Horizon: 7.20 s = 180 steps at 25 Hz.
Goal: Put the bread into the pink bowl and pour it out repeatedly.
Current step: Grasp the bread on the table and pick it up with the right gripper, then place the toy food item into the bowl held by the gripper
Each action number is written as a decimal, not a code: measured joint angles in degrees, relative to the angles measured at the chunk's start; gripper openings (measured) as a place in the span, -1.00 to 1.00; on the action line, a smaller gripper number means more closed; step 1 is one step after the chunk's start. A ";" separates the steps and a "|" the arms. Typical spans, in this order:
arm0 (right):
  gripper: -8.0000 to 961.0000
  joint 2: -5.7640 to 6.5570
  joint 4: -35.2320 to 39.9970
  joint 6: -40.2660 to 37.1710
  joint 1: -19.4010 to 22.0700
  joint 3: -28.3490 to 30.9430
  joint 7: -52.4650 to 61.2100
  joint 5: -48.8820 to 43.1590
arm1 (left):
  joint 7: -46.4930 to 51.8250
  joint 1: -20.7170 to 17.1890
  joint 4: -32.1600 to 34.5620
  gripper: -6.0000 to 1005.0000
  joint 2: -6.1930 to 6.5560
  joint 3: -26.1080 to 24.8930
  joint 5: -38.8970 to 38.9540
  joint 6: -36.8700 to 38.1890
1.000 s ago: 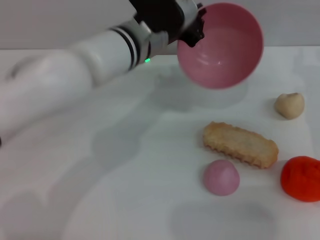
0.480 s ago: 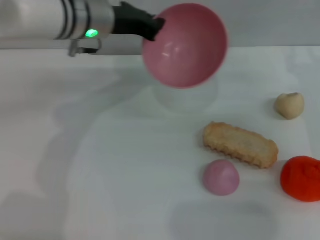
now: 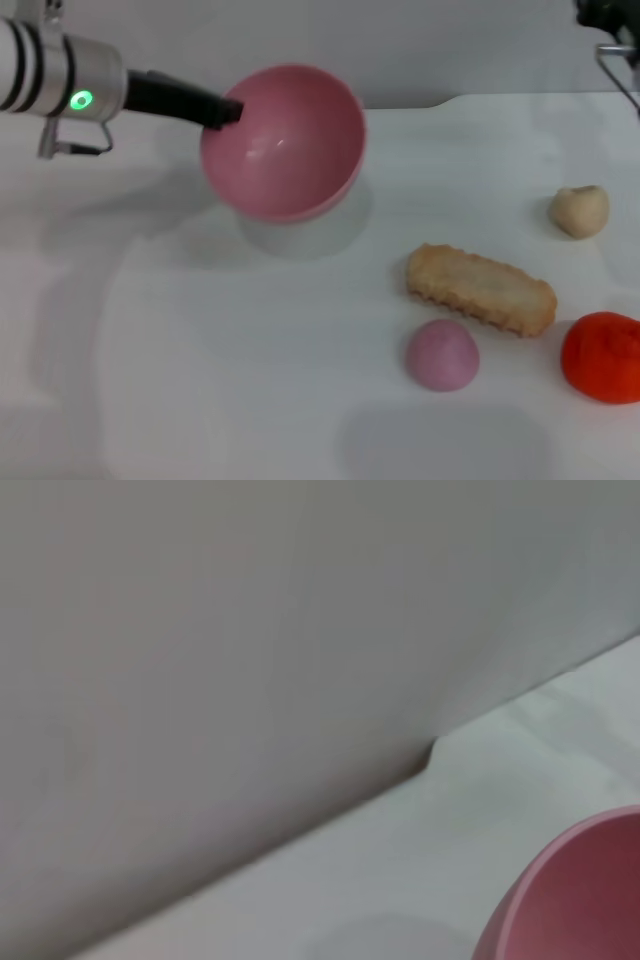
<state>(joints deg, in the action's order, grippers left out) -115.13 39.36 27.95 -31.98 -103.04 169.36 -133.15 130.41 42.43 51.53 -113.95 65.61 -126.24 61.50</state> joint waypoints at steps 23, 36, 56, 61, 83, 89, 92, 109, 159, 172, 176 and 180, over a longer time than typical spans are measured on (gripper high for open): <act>-0.03 -0.12 33.40 -108.35 -8.21 28.11 -11.61 -8.01 | -3.65 -5.83 1.00 -0.86 3.40 0.42 -4.75 6.10; 0.19 -2.95 35.27 -124.11 -11.35 27.10 -16.76 -18.54 | -3.82 -5.63 1.41 -0.85 0.98 0.19 -4.81 5.99; 0.33 -3.35 20.04 -117.80 -13.31 26.26 -23.38 -19.24 | -3.27 -5.59 1.47 -0.84 -1.77 0.39 -4.80 5.62; 0.33 -3.29 18.88 -116.24 -13.38 26.33 -24.53 -19.36 | -3.07 -5.54 1.53 -0.84 -2.06 0.39 -4.81 5.89; 0.32 -3.32 15.11 -110.10 -13.30 26.33 -25.49 -24.51 | -2.52 -6.01 2.09 -0.82 -2.70 0.64 -4.80 6.23; 0.26 -3.35 15.27 -108.80 -13.23 25.91 -25.35 -24.54 | -2.52 -6.13 2.09 -0.82 -2.87 0.67 -4.80 6.35; 0.18 -3.35 15.50 -108.14 -13.07 25.85 -25.37 -24.61 | -2.52 -6.25 2.09 -0.82 -2.88 0.66 -4.81 6.36; -0.49 -3.52 18.30 -106.17 -11.23 24.88 -25.49 -24.79 | -2.53 -6.34 2.12 -0.81 -2.84 0.65 -4.80 6.71; -0.74 -4.67 52.18 -92.93 -0.44 6.37 -30.47 1.89 | -2.44 -4.27 1.73 -0.77 -3.11 1.84 -4.81 6.45; -0.64 -4.58 50.56 -92.24 -0.46 6.50 -30.10 3.51 | -2.25 -3.99 1.53 -0.77 -2.91 1.73 -4.81 6.27; -0.26 -4.58 50.70 -92.20 -0.49 6.75 -30.09 3.53 | -1.76 -4.07 1.53 -0.76 -2.77 1.89 -4.81 6.15; 0.04 -4.58 50.94 -92.19 -0.51 7.02 -30.10 3.54 | -1.74 -4.37 1.53 -0.76 -2.75 1.88 -4.81 6.02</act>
<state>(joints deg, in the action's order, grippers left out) -119.71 90.30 -64.24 -32.49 -96.02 139.26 -129.60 128.67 38.06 53.06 -116.70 67.49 -131.05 67.52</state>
